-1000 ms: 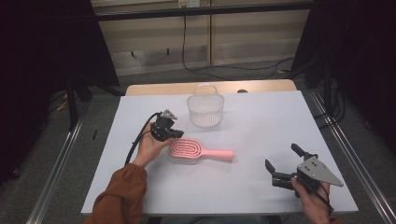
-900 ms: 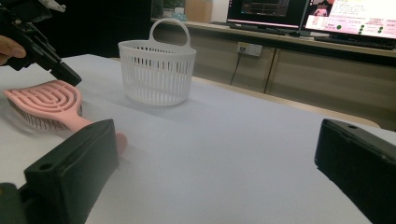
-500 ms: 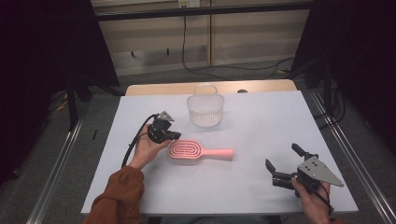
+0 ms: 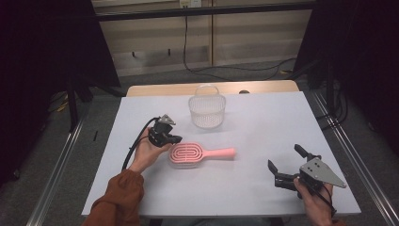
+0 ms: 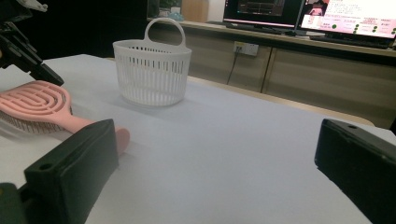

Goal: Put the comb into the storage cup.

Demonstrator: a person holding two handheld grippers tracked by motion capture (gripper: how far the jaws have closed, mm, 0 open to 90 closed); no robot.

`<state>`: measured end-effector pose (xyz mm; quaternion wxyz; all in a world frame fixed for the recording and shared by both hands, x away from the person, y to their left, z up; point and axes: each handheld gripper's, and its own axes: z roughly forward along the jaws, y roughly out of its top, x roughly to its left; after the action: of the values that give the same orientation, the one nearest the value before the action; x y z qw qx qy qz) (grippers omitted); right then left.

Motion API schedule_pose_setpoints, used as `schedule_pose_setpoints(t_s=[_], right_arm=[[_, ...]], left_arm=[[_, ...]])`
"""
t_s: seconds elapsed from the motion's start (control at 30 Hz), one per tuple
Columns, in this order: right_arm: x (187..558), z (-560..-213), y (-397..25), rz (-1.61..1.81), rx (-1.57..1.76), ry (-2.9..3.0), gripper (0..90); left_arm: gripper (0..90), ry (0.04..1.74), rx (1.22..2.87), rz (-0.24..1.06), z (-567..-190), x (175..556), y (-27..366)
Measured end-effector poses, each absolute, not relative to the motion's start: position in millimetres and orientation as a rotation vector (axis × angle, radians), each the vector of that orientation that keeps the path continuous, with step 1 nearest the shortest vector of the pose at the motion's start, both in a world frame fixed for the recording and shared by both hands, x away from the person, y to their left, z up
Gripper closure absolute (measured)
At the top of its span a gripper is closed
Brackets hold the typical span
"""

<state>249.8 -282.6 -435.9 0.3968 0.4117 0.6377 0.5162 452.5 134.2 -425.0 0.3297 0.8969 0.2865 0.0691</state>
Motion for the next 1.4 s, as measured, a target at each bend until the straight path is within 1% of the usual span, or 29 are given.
schedule_pose_setpoints(t_s=[0.27, 0.7, 0.87, 1.07, 1.17, 1.4], right_arm=[[249.3, -435.9, -282.5, 1.310, 1.040, 1.617, 0.0], [248.7, -435.7, -281.9, 1.312, 1.035, 1.618, 0.0], [249.6, -436.0, -282.4, 1.307, 1.040, 1.617, 0.0], [249.2, -435.8, -281.6, 1.306, 1.036, 1.620, 0.0], [249.7, -436.0, -282.4, 1.308, 1.040, 1.617, 0.0], [249.2, -435.8, -281.9, 1.312, 1.037, 1.618, 0.0]], left_arm=[[90.0, 0.763, 2.334, 0.176, -425.1, 450.5, 135.8], [90.0, 0.748, 2.356, 0.176, -426.4, 444.3, 138.4], [90.0, 0.725, 2.400, 0.182, -428.4, 436.3, 134.8], [90.0, 0.715, 2.395, 0.165, -427.3, 435.4, 137.2], [90.0, 0.738, 2.384, 0.178, -429.4, 433.6, 137.5], [90.0, 0.725, 2.406, 0.164, -431.6, 431.4, 137.1]])
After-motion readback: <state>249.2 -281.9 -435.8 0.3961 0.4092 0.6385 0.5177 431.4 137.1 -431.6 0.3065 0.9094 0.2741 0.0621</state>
